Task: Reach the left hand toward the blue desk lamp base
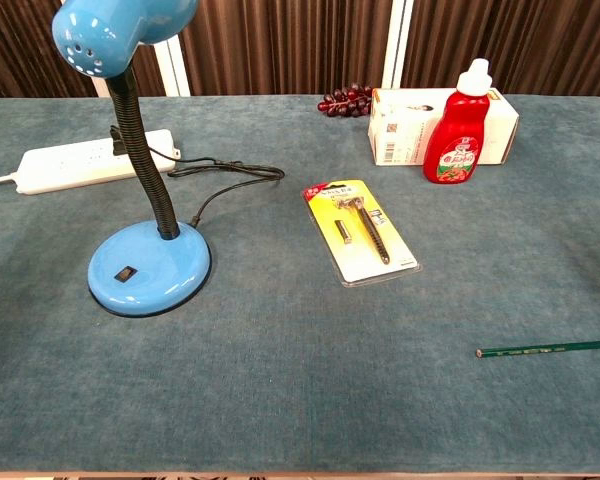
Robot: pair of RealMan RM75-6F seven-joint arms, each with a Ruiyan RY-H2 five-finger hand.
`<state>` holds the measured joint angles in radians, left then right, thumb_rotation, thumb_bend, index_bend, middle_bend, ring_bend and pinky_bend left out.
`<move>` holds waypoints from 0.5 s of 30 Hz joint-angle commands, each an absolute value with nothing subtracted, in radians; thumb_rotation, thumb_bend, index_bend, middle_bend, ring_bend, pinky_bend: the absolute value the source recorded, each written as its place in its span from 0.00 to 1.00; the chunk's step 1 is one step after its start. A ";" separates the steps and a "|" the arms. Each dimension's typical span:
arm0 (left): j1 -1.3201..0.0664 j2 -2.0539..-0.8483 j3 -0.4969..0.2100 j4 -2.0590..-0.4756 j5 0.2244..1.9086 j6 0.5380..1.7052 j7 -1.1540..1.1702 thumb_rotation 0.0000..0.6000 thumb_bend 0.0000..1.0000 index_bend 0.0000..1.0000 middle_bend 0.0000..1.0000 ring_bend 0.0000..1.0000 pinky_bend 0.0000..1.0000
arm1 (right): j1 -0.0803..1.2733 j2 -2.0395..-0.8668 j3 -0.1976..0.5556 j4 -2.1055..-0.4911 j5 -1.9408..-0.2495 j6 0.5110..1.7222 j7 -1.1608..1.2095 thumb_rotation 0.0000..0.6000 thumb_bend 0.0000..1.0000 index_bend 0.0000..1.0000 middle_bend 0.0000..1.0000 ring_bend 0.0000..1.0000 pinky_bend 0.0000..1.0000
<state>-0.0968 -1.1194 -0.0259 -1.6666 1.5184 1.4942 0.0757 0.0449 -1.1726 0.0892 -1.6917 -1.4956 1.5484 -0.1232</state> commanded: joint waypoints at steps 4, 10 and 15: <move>-0.096 -1.119 -0.026 -1.667 1.518 1.495 0.076 1.00 0.13 0.13 0.16 0.04 0.06 | 0.044 -1.172 0.089 -1.692 -1.496 1.549 -0.122 1.00 0.14 0.12 0.05 0.04 0.00; -0.093 -1.116 -0.027 -1.670 1.520 1.501 0.073 1.00 0.13 0.13 0.16 0.04 0.06 | 0.044 -1.172 0.090 -1.693 -1.496 1.550 -0.121 1.00 0.14 0.12 0.05 0.04 0.00; -0.093 -1.116 -0.028 -1.669 1.518 1.500 0.069 1.00 0.13 0.11 0.16 0.04 0.06 | 0.042 -1.172 0.091 -1.695 -1.495 1.553 -0.121 1.00 0.14 0.12 0.05 0.04 0.00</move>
<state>-0.0927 -1.1157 -0.0282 -1.6691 1.5180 1.5003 0.0687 0.0425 -1.1716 0.0912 -1.6946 -1.4950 1.5534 -0.1207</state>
